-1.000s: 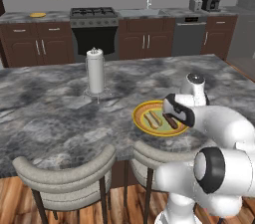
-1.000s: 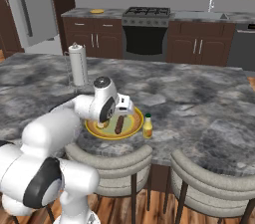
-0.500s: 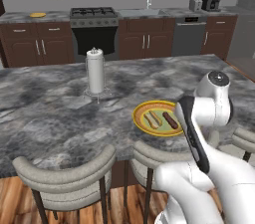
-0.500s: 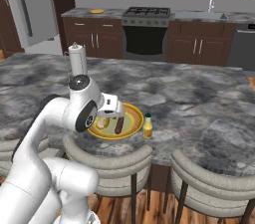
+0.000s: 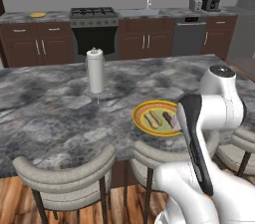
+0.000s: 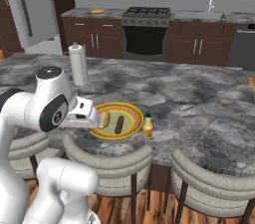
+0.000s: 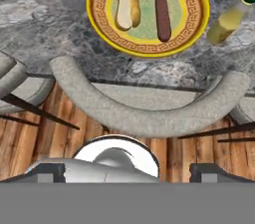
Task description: Move the hot dog bun to the plate on the dining table and place the condiment next to that plate. Then navigate to the fridge and take the sausage and place it on the plate as well.
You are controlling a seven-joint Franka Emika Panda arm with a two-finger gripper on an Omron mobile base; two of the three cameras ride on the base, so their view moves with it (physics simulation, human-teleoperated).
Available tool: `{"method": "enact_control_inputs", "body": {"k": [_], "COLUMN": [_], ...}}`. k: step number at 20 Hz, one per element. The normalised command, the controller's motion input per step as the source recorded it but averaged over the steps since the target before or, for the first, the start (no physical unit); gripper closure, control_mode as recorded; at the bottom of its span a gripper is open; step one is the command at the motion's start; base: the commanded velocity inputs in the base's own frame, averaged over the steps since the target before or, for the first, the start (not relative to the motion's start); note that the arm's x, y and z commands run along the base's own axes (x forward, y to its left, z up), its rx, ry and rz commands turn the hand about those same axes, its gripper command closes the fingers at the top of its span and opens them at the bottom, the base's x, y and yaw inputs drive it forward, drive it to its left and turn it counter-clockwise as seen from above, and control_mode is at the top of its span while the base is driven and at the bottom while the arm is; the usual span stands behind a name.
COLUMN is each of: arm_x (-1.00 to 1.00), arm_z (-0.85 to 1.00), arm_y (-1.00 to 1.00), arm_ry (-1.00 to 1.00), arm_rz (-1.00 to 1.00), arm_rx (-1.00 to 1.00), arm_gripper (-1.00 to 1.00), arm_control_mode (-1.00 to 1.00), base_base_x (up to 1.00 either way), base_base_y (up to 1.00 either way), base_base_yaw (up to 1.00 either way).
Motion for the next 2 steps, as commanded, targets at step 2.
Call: {"method": "enact_control_inputs", "body": {"k": [2], "arm_x": [-0.59], "arm_z": [0.27], "arm_y": [0.76], "arm_ry": [0.35], "arm_rz": [0.01], "arm_rx": [0.06], "arm_gripper": [-1.00], "arm_control_mode": [-1.00], "base_base_x": [0.00], "base_base_y": [0.00], "base_base_yaw": [0.00]}}
